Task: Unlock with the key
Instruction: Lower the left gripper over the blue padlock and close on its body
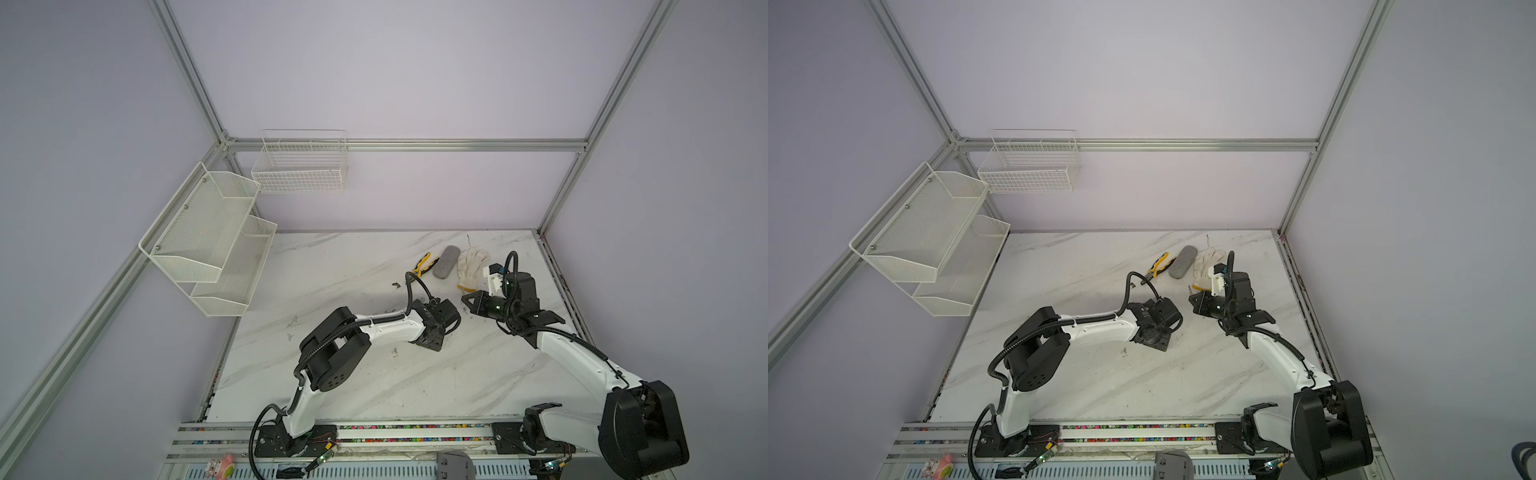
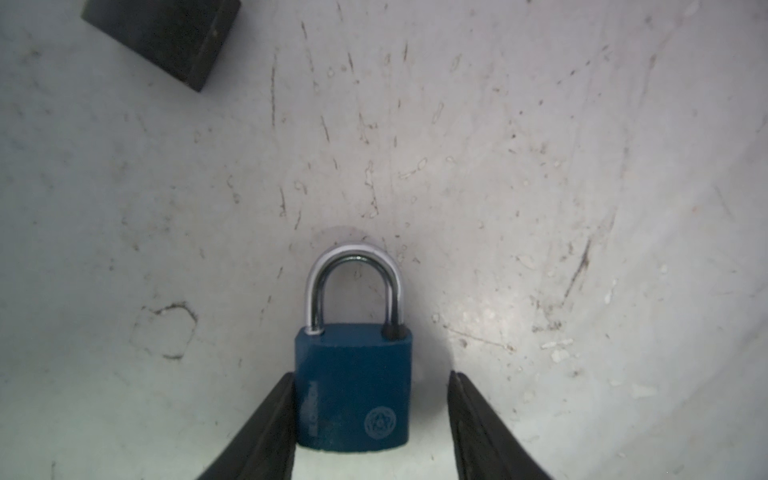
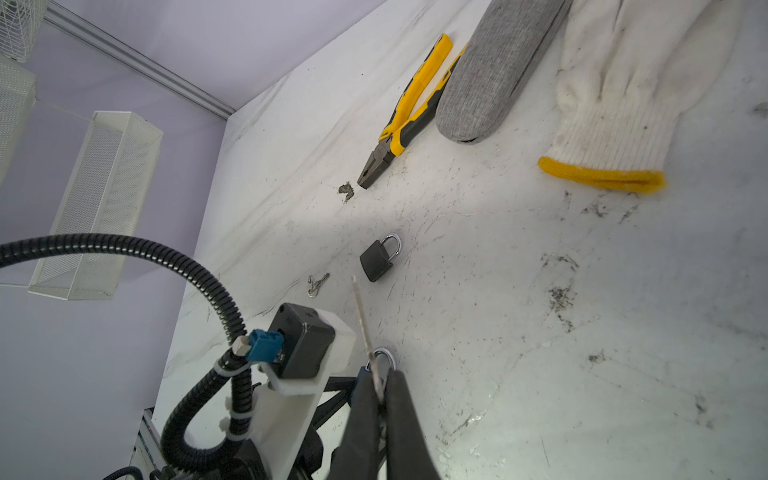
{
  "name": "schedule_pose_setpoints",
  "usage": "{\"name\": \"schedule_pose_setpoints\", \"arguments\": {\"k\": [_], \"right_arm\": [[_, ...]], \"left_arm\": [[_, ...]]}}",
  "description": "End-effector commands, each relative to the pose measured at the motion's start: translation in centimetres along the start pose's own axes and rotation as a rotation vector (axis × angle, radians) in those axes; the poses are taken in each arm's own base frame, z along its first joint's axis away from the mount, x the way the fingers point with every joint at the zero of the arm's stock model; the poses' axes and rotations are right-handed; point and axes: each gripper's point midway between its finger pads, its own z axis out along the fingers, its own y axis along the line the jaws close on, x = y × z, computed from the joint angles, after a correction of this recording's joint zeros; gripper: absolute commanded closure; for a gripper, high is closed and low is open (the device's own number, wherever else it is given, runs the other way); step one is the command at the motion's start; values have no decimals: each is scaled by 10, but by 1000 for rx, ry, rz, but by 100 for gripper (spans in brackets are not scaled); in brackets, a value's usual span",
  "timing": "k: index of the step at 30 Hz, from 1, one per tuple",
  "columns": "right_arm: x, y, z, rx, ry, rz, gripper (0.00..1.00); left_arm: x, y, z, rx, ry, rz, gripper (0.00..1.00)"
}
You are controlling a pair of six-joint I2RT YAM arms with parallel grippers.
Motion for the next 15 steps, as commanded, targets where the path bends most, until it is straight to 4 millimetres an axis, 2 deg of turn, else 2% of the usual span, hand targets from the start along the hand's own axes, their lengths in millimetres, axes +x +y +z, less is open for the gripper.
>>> {"name": "schedule_pose_setpoints", "arguments": {"k": [1, 8, 12, 15], "right_arm": [[2, -1, 1, -10, 5, -16, 100], [3, -1, -1, -12, 4, -17, 100], [5, -1, 0, -19, 14, -18, 100], [6, 2, 0, -34, 17, -24, 100]], "left_arm": [[6, -6, 11, -13, 52, -30, 45], [7, -2, 19, -43, 55, -40, 49], [10, 9, 22, -83, 57, -35, 53], [11, 8, 27, -84, 65, -37, 52]]}}
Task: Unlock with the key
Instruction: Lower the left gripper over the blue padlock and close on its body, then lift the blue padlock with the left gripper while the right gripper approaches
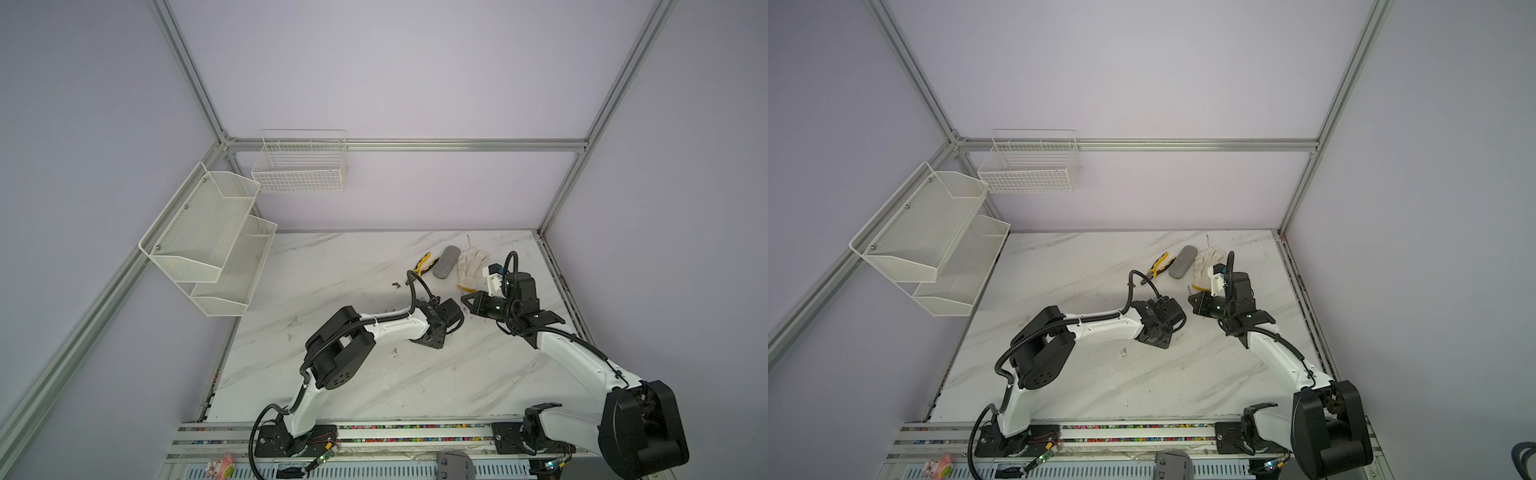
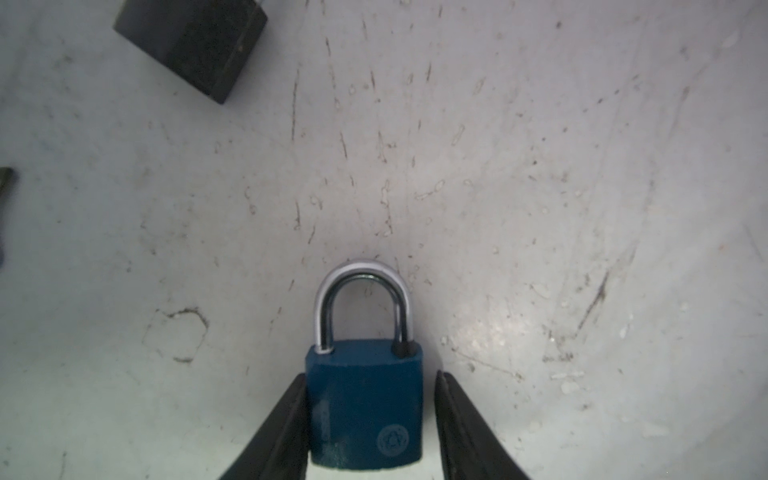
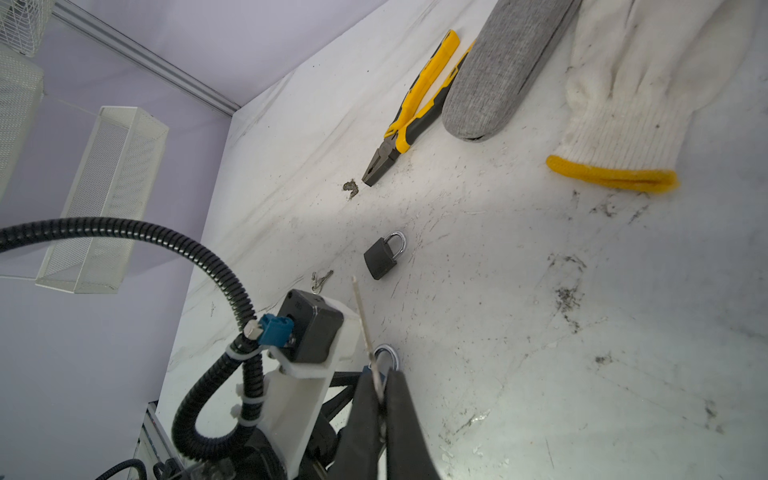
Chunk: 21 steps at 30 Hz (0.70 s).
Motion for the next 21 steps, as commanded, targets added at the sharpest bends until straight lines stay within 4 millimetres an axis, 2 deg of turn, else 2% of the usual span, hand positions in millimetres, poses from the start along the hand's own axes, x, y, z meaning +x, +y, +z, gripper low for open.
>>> {"name": "schedule_pose_setpoints", "arguments": {"k": [1, 7, 15, 21], "right_arm": [[3, 0, 0, -17, 7, -18, 100], [1, 4, -4, -27, -4, -29, 100], [3, 4, -3, -33, 6, -24, 100], [5, 5, -2, -42, 15, -21, 100]], "left_arm": [[17, 5, 25, -41, 69, 0, 53], [16, 5, 32, -57, 68, -26, 53], [24, 17, 39, -110, 70, -27, 57], [25, 14, 40, -97, 79, -6, 64]]}}
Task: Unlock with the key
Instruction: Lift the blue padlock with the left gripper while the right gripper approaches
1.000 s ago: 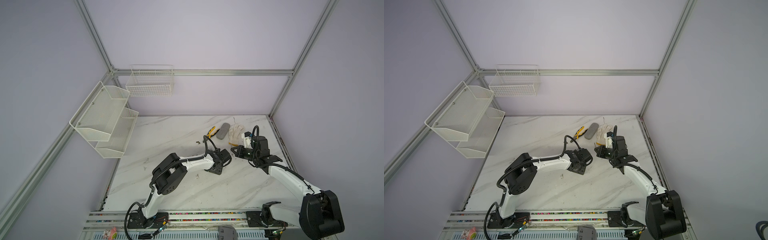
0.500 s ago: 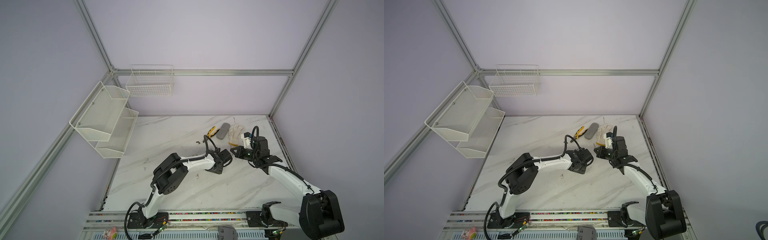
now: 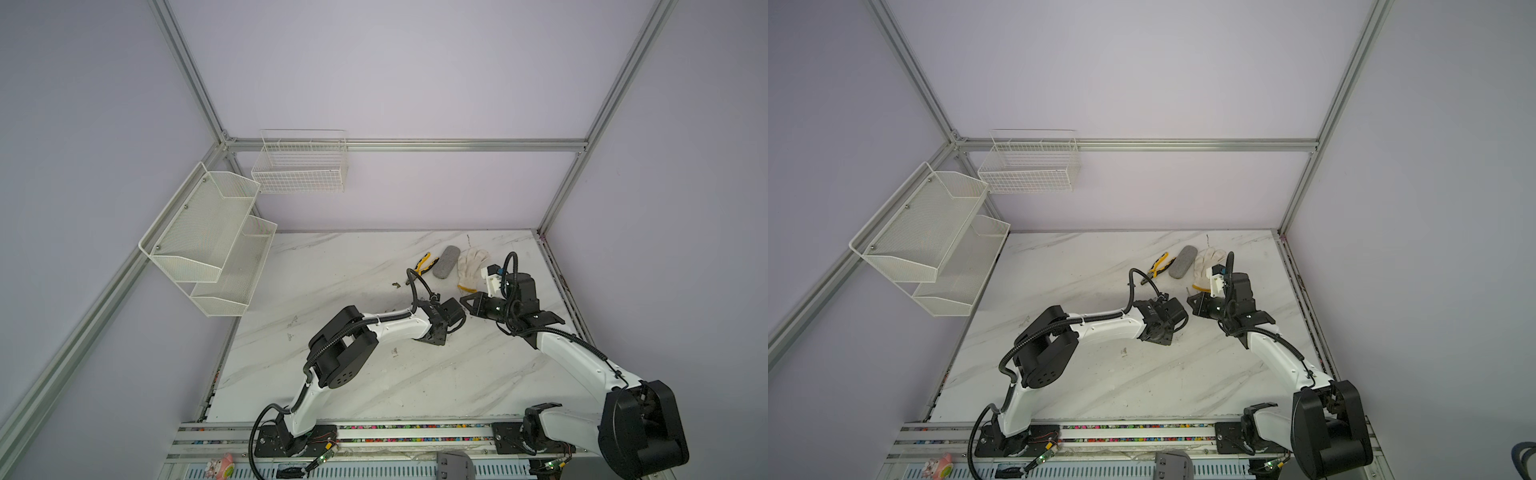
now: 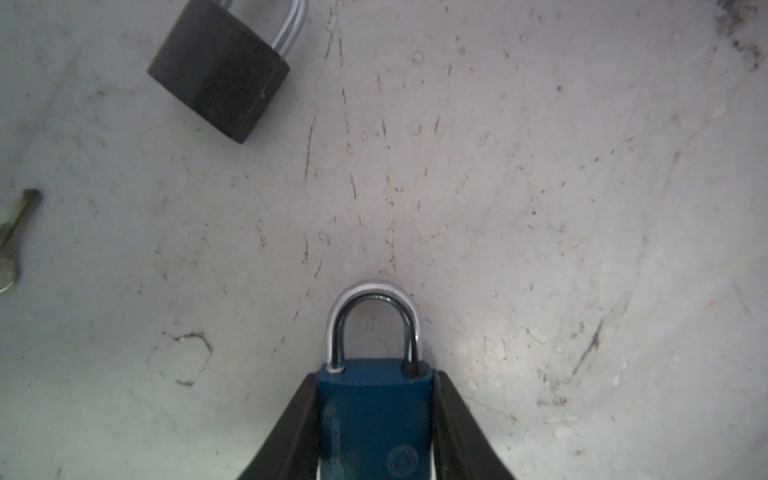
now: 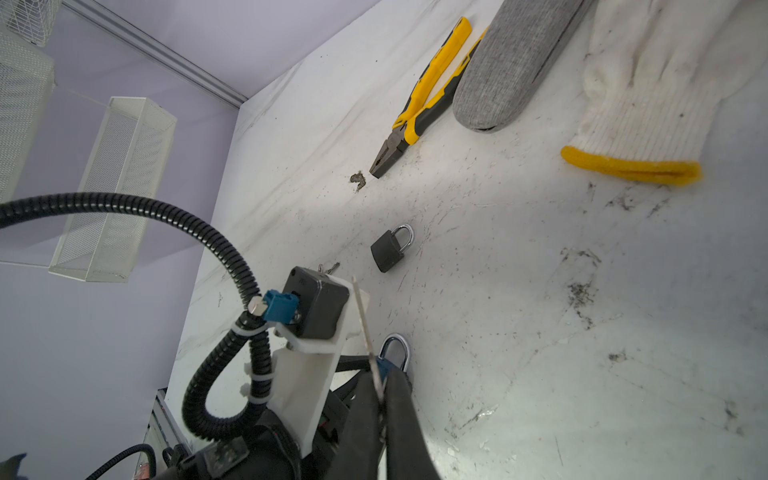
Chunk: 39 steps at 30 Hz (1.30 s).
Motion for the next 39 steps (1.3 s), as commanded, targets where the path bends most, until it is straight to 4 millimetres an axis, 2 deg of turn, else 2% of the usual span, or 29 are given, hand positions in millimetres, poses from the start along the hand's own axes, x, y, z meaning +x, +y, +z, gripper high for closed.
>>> {"name": "schedule_pose_setpoints", "arguments": {"k": [1, 9, 11, 12, 19, 25, 33, 39], "right_arm": [[3, 2, -2, -21, 4, -18, 100], [5, 1, -2, -11, 19, -7, 100], [4, -3, -2, 16, 25, -9, 100], [3, -5, -3, 33, 25, -4, 100], [-4, -2, -3, 37, 13, 7, 100], [8, 11, 7, -26, 59, 25, 100], [48, 56, 31, -103, 112, 38, 100], [82, 94, 45, -205, 126, 66, 100]], "left_arm": [[35, 16, 33, -75, 113, 33, 65], [17, 15, 3, -31, 46, 11, 88], [12, 16, -7, -15, 21, -9, 98], [9, 17, -13, -2, 6, -23, 100], [-5, 37, -57, 103, -94, -157, 100], [-19, 66, -93, 192, -197, -333, 100], [-44, 104, -125, 250, -333, -578, 100], [-58, 119, -139, 237, -412, -672, 100]]}}
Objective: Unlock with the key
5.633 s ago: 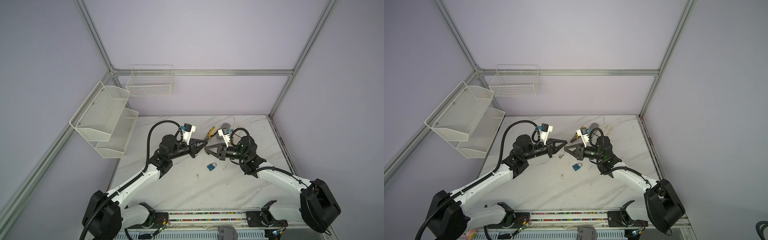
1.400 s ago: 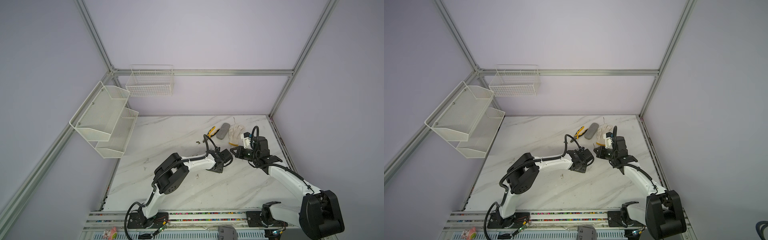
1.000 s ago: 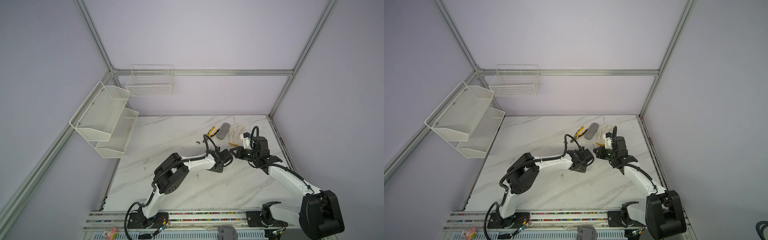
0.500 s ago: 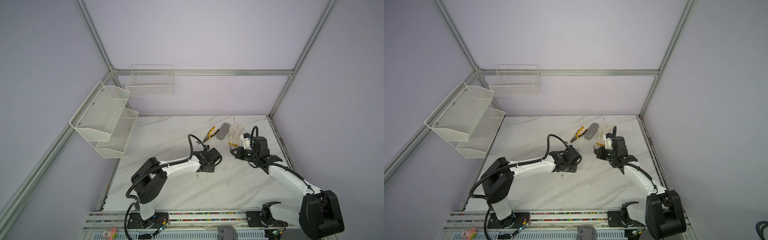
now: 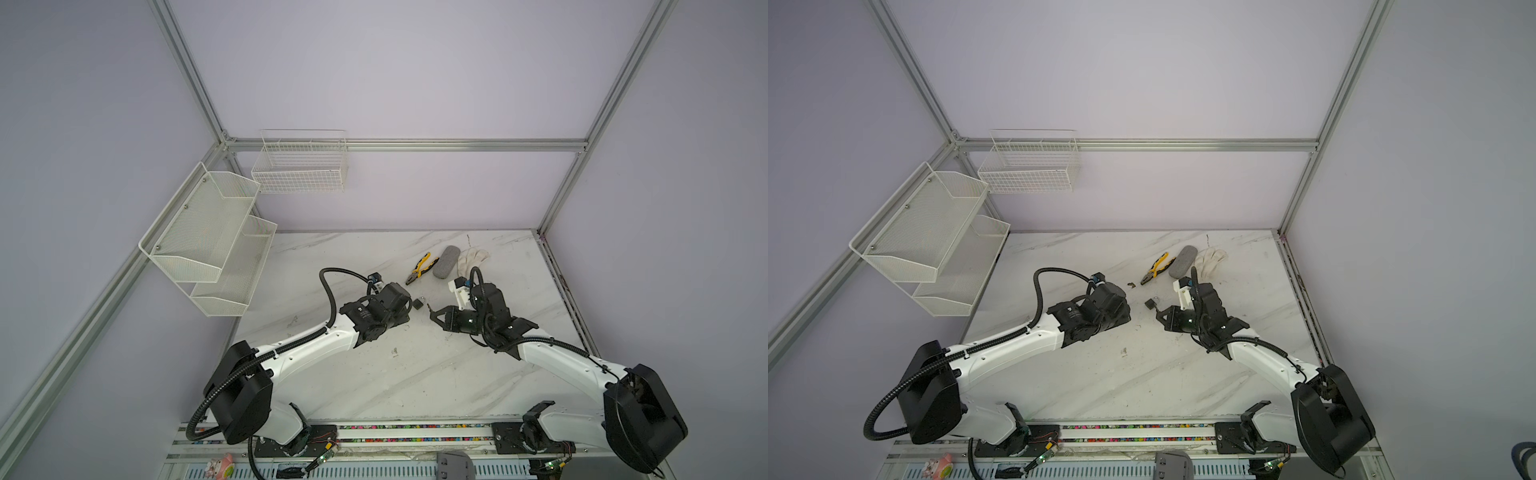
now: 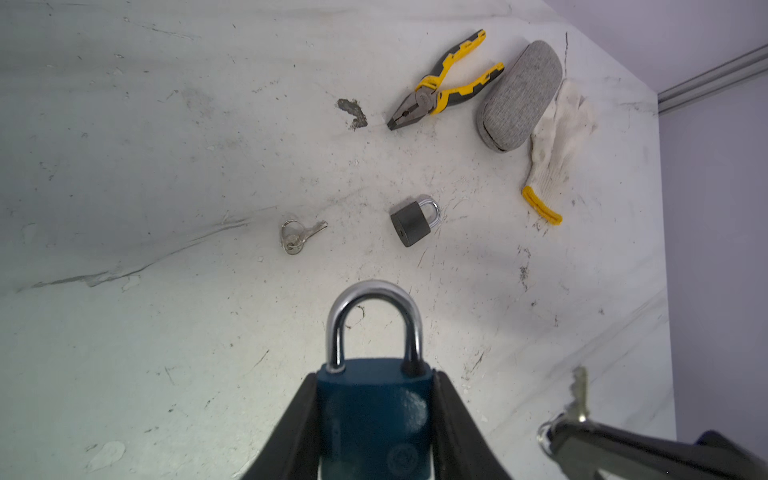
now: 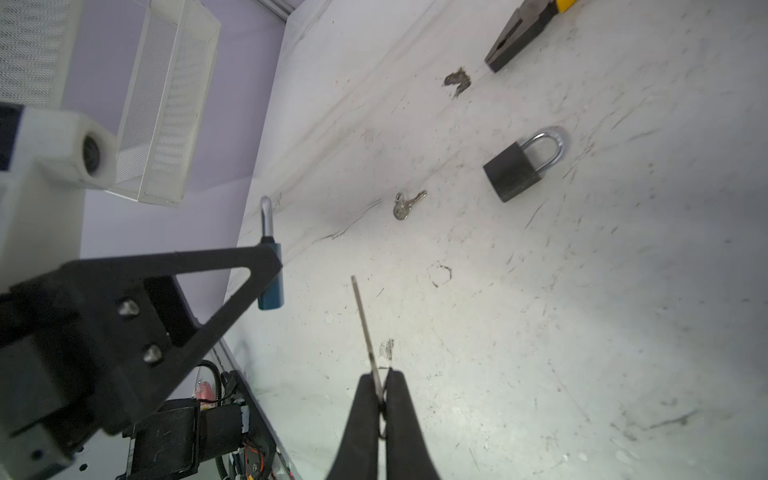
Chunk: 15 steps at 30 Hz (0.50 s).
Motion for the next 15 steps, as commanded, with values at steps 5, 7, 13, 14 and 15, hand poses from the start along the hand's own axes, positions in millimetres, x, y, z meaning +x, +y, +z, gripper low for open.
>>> {"name": "schedule_pose_setpoints", "arguments": {"k": [5, 7, 13, 14, 15], "right_arm": [[28, 46, 29, -156, -22, 70, 100], [34, 58, 35, -198, -21, 76, 100], [43, 62, 53, -239, -42, 118, 100], [42, 62, 55, -246, -46, 125, 100], [42, 62, 57, -257, -52, 131, 100]], "left_arm": [[-26, -2, -7, 10, -122, -101, 100], [-26, -5, -5, 9, -118, -98, 100], [-29, -3, -1, -40, -124, -88, 100], [-28, -3, 0, -45, -118, -85, 100], [-28, -4, 0, -49, -120, -82, 100]]}}
